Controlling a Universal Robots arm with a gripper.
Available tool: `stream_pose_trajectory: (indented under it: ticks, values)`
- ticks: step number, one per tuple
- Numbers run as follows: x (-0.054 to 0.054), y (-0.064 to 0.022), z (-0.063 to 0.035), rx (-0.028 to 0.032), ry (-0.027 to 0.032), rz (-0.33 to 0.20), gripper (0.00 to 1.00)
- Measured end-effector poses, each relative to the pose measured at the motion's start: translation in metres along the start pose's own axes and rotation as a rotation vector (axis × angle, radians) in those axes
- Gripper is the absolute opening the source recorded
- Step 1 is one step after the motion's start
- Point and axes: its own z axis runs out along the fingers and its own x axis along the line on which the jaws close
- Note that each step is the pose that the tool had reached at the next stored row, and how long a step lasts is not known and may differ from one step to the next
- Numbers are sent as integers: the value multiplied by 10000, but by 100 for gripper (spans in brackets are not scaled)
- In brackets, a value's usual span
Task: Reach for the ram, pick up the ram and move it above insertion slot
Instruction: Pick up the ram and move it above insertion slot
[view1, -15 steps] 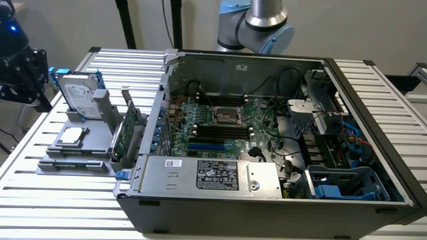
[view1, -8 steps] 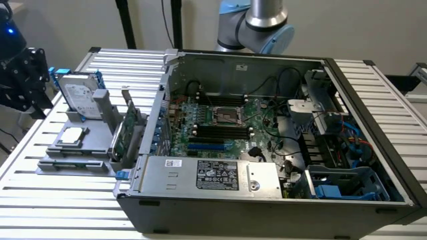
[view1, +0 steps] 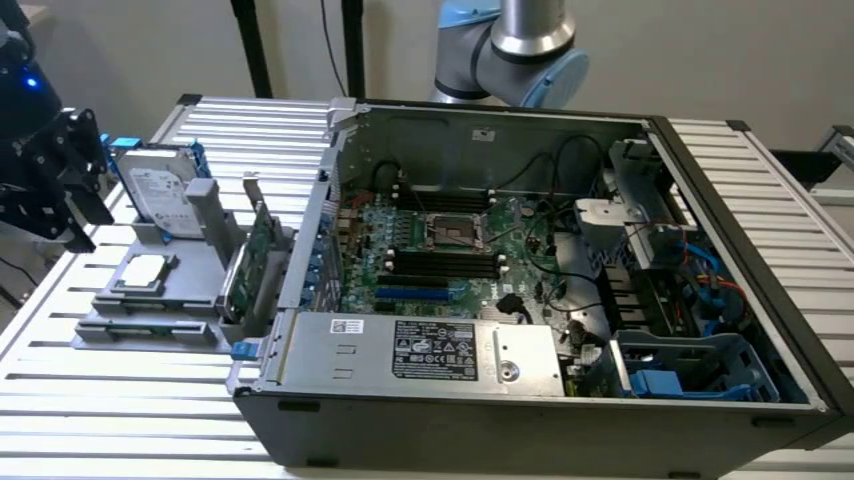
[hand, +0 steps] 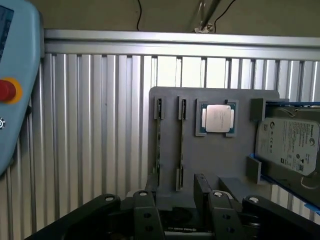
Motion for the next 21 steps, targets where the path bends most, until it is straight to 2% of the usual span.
stream_pose_trajectory:
  ticks: [21]
  values:
    - [95, -5, 381, -1, 1, -10, 42]
